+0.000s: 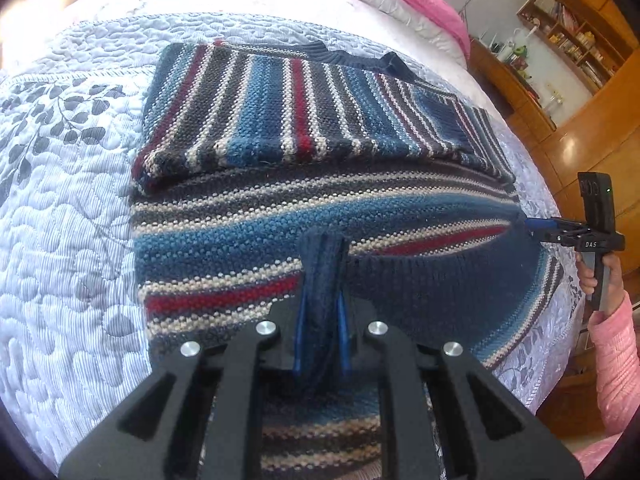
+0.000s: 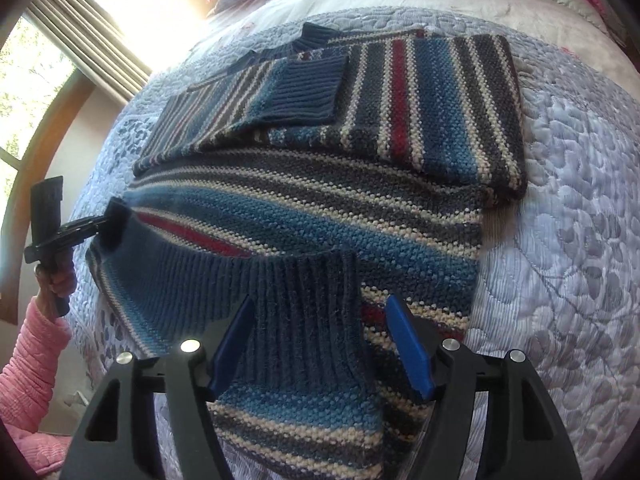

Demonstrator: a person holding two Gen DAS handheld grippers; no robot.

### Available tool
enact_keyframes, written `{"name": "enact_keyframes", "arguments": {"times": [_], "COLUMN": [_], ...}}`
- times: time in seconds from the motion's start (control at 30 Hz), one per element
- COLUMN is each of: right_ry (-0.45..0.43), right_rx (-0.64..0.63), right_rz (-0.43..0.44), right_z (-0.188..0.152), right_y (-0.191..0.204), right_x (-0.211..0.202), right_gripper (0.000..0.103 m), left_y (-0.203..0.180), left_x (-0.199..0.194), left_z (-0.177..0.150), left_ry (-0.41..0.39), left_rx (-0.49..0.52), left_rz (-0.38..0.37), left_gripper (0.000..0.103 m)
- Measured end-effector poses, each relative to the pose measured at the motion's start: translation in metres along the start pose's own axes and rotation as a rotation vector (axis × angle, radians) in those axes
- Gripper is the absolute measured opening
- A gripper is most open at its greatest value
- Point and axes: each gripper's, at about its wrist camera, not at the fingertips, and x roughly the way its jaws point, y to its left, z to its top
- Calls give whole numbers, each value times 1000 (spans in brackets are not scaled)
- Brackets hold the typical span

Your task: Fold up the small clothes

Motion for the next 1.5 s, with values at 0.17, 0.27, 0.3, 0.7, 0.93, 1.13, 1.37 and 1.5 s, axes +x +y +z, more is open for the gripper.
{"name": "enact_keyframes", "arguments": {"times": [0.17,0.27,0.3,0.7,0.93,1.13,1.37,1.5], "right_ry": [25,3,-7,-162,-283,-310,-283,-248], "right_rx": [-53,-100,-108,-92,-10,39,95,117], "right_rz": [-47,-23,-21,25,21,-41,-94,-118], "right_z": [1,-2,-3,4,70,152,210,231], "right_y": [3,11,14,25,13,-5,-37,-50], "right_x": [16,9,6,-54,-96,-99,-61,-28], "right_gripper": [50,13,13,12,11,11,11,11], "left_y": [7,8,7,-17,-25,-27,-9,14], "left_x": [12,13,10,-44,-72,-62,-11,23], "left_z": [0,-2,-2,2,74,158,213,226], "left_ry": [24,17,10,-157,-273,-342,-301,-249], "left_rx": [-38,-61,-64,-65,-68,-61,-91,-134], "left_rz": [12,7,7,29,82,158,206,234], "left_gripper": [19,18,14,11,11,9,9,9]}}
